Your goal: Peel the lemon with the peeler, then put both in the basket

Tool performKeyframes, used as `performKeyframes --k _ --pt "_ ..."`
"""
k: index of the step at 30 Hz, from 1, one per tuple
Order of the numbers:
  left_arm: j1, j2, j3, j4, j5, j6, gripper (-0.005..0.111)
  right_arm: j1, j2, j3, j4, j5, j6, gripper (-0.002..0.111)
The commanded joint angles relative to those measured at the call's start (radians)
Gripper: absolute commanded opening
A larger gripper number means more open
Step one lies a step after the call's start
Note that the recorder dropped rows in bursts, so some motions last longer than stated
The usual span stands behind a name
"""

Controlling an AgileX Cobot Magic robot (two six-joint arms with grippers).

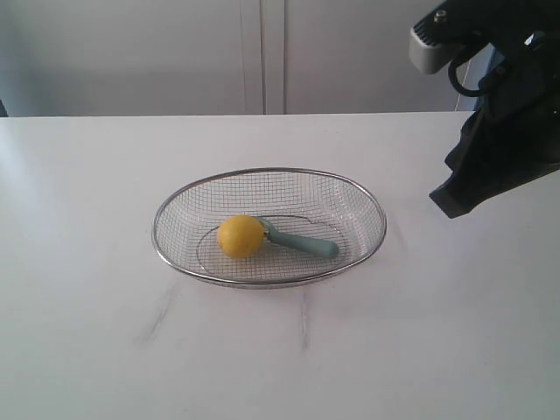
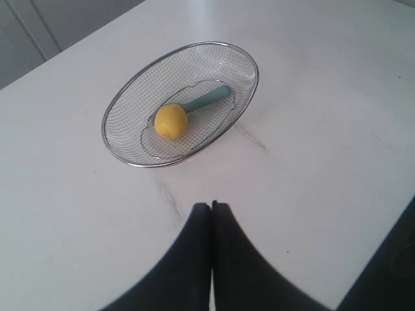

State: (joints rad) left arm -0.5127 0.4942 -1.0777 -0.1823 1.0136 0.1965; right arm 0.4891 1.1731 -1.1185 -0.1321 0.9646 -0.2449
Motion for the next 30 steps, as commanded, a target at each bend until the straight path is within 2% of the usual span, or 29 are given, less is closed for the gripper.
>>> performKeyframes --k 1,13,15,17,18,21,23,27,30 --pt "0.001 -0.007 0.007 -0.010 0.001 -0.010 0.000 -0.001 -0.007 0.003 0.002 -0.004 0.005 0.000" --pt "0.001 -0.006 0.009 -0.025 0.003 -0.013 0.000 -0.001 -0.007 0.003 0.002 -0.006 0.005 0.000" --pt "0.001 -0.006 0.033 -0.057 -0.053 -0.041 0.000 -0.001 -0.007 0.003 0.002 -0.006 0.005 0.000" --pt "0.001 -0.006 0.078 -0.064 -0.176 -0.041 0.000 -0.001 -0.007 0.003 0.002 -0.006 0.005 0.000" --pt "0.001 -0.006 0.132 -0.064 -0.288 -0.041 0.000 -0.001 -0.007 0.003 0.002 -0.006 0.005 0.000" --pt "0.001 -0.006 0.392 -0.053 -0.671 -0.032 0.000 -0.001 -0.007 0.003 0.002 -0.008 0.005 0.000" --pt "0.001 -0.006 0.537 -0.053 -0.850 -0.046 0.000 -0.001 -0.007 0.003 0.002 -0.008 0.005 0.000" --pt "0.008 -0.009 0.803 -0.053 -1.172 -0.105 0.000 -0.001 -0.007 0.003 0.002 -0.008 0.005 0.000" --pt "0.044 -0.040 0.954 -0.053 -1.304 -0.175 0.000 -0.001 -0.007 0.003 0.002 -0.006 0.005 0.000"
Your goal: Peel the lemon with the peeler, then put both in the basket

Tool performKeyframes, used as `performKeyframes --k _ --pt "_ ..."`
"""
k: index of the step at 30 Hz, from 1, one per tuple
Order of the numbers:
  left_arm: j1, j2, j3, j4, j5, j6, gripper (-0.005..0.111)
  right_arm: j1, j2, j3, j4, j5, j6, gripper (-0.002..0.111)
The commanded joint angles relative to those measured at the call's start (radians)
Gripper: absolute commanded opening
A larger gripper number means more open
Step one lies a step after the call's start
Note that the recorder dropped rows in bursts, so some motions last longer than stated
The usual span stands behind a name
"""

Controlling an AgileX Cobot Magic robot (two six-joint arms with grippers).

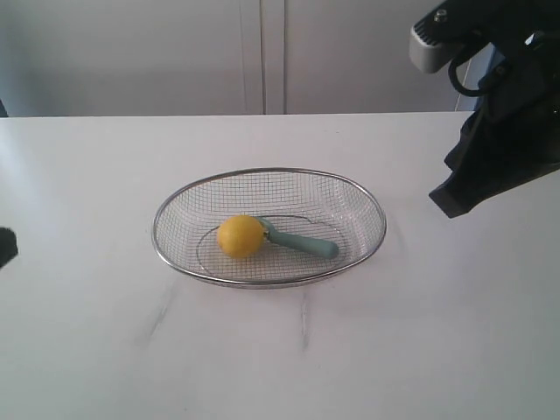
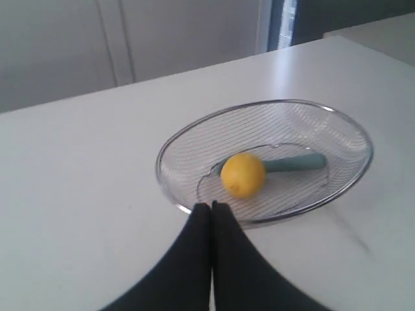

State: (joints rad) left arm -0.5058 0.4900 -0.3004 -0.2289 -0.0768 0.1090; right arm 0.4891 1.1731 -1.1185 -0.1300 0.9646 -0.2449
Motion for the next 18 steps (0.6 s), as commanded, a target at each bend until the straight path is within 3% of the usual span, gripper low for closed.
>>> performKeyframes --k 1,5,13,18 --pt "0.056 -0.054 0.222 -0.006 -0.249 -0.109 0.000 -0.001 -0.007 0.003 0.000 -0.006 0.005 0.000" --pt "0.150 -0.149 0.300 -0.006 -0.308 -0.185 0.000 -0.001 -0.007 0.003 0.000 -0.006 0.005 0.000" --pt "0.356 -0.363 0.300 0.048 -0.047 -0.176 0.000 -0.001 -0.007 0.003 0.000 -0.014 0.005 0.000" --pt "0.404 -0.490 0.300 0.076 0.184 -0.153 0.000 -0.001 -0.007 0.003 0.000 -0.014 0.005 0.000"
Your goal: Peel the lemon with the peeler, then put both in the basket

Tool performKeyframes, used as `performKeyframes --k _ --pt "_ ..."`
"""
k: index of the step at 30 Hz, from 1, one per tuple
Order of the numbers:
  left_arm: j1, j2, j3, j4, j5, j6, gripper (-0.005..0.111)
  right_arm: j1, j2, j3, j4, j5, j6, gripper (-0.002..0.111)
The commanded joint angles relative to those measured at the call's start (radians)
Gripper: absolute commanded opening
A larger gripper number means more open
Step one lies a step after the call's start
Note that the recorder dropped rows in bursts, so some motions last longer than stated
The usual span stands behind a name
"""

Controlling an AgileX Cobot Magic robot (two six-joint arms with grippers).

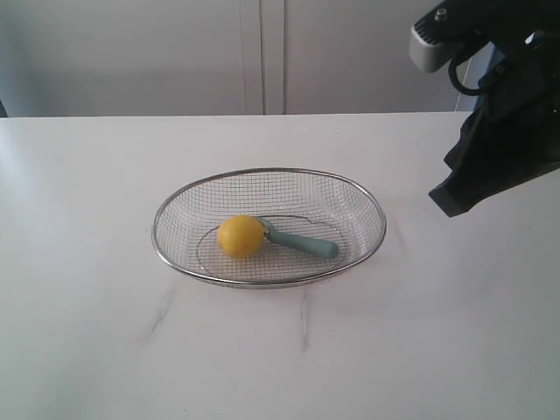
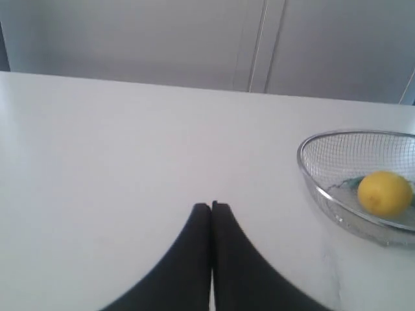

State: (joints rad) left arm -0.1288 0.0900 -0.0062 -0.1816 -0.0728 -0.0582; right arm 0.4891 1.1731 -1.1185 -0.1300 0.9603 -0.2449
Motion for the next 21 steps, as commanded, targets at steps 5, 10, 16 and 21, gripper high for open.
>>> performKeyframes --k 5,10,16,21 --pt "0.023 -0.090 0.006 0.087 0.277 0.010 0.000 -0.001 -0.007 0.003 0.000 -0.011 0.005 0.000" --pt "0.023 -0.090 0.006 0.101 0.277 0.010 0.000 -0.001 -0.007 0.003 0.000 -0.019 0.005 0.000" --pt "0.023 -0.090 0.006 0.101 0.276 0.010 0.000 -0.001 -0.007 0.003 0.000 -0.021 0.005 0.000" --pt "0.023 -0.090 0.006 0.101 0.275 0.012 0.000 -0.001 -0.007 0.003 0.000 -0.023 0.005 0.000"
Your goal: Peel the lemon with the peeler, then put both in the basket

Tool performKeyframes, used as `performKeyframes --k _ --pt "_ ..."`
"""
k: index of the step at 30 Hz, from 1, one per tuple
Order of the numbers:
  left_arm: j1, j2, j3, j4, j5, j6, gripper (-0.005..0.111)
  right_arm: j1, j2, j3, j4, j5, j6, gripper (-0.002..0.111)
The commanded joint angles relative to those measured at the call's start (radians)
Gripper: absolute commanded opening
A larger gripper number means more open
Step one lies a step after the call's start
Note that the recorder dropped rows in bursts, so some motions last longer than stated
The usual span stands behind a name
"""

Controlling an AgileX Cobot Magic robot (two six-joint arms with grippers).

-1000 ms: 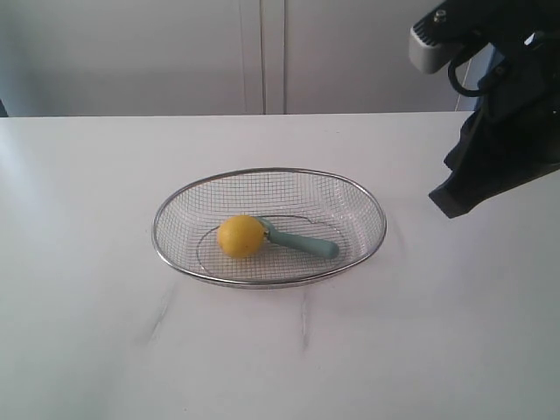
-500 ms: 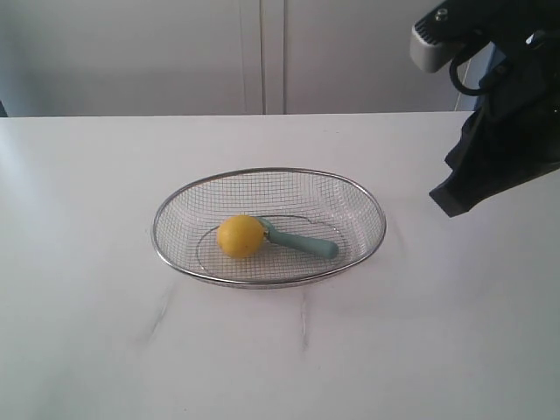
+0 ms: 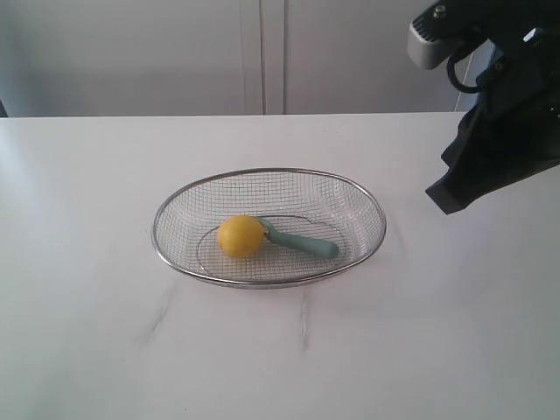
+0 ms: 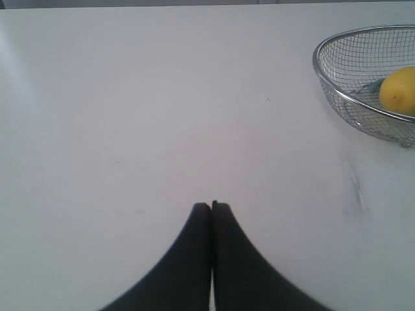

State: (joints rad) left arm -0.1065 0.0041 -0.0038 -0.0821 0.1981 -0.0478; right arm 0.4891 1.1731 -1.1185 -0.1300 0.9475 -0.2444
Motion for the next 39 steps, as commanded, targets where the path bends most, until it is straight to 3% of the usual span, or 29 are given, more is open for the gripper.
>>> performKeyframes --k 1,20,30,34,39 --pt "0.001 -0.004 0.004 0.001 0.005 0.002 0.000 -0.001 -0.007 0.003 0.000 -0.012 0.005 0.000" --pt "0.001 -0.004 0.004 0.001 0.005 0.000 0.000 -0.001 -0.047 0.003 0.006 -0.014 0.005 0.000" --pt "0.001 -0.004 0.004 0.001 0.005 0.002 0.000 -0.006 -0.269 0.085 0.006 -0.046 0.005 0.000" --pt "0.001 -0.004 0.004 0.001 0.005 0.002 0.000 -0.060 -0.387 0.193 0.006 -0.097 0.005 0.000" --pt "0.001 -0.004 0.004 0.001 0.005 0.002 0.000 -0.196 -0.538 0.359 0.006 -0.120 0.005 0.000"
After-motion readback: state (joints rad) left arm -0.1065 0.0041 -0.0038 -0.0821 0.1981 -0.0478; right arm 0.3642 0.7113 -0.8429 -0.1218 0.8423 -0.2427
